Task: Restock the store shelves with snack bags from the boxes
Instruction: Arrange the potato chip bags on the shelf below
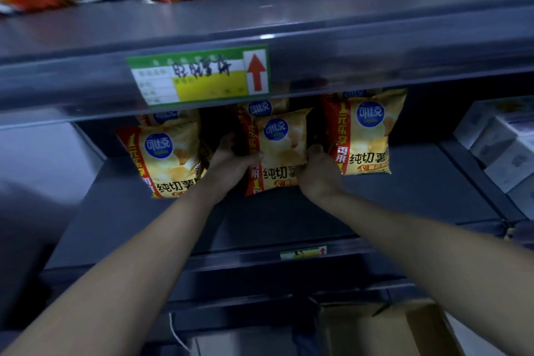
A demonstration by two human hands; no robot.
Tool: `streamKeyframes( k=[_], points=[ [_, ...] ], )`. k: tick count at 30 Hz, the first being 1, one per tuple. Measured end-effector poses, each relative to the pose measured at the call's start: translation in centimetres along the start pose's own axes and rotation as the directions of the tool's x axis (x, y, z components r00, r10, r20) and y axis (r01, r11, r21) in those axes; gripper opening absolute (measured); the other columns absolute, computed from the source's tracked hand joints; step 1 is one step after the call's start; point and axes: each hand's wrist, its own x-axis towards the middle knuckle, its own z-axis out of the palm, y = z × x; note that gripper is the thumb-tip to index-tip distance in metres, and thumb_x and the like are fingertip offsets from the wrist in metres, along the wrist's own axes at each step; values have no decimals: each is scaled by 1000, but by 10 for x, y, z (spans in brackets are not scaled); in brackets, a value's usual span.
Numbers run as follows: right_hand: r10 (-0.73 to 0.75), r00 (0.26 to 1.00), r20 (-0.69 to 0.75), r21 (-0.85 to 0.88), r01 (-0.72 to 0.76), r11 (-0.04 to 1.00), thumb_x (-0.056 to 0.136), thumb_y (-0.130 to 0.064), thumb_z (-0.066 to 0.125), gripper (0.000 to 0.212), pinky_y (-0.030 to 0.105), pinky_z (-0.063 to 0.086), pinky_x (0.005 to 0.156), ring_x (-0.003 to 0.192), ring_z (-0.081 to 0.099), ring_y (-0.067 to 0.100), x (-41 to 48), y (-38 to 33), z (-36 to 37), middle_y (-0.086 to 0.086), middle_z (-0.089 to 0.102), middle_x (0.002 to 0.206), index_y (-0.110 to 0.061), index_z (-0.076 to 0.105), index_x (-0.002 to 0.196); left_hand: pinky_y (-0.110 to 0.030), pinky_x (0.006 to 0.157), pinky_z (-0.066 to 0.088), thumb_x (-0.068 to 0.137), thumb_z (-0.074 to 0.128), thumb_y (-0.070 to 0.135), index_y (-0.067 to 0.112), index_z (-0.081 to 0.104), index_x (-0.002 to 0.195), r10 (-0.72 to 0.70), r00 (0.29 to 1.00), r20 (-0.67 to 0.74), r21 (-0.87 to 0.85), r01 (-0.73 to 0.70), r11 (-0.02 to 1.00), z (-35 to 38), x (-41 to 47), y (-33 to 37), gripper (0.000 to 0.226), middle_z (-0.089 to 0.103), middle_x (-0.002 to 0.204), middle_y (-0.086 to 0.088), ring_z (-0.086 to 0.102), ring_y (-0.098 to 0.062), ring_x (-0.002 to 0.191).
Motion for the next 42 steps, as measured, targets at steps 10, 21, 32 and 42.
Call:
streamKeyframes(
  k=[10,21,32,42],
  points=[
    [-262,907,329,116,236,965,93,-35,54,68,29,35,105,136,37,26,-14,-102,45,9,34,151,-13,23,149,-39,105,39,69,67,33,3,46,126,249,849,-466,392,-55,919,-115,-5,-37,68,43,132,-20,42,-33,123],
    [-214,872,439,317,72,946,85,-37,67,82,23,31,99,137,34,20,7,-120,110,2,33,151,-19,19,149,-43,103,44,28,81,69,19,29,143,-140,990,-19,-279,129,952,-170,29,-91,136,57,131,-4,57,-22,118],
    [-204,855,478,331,40,943,93,-32,55,68,15,26,96,139,31,15,20,-111,118,-3,33,151,-22,17,149,-47,98,47,85,23,74,26,63,115,-108,989,101,-556,146,818,-158,73,-71,70,70,115,-6,67,-23,107],
    [-167,896,411,308,36,951,97,-34,48,63,20,31,93,134,39,19,24,-111,124,2,39,148,-21,15,150,-48,104,41,73,53,73,20,51,132,-7,992,129,-450,65,891,-156,62,-91,79,63,127,-6,59,-24,119]
  ],
)
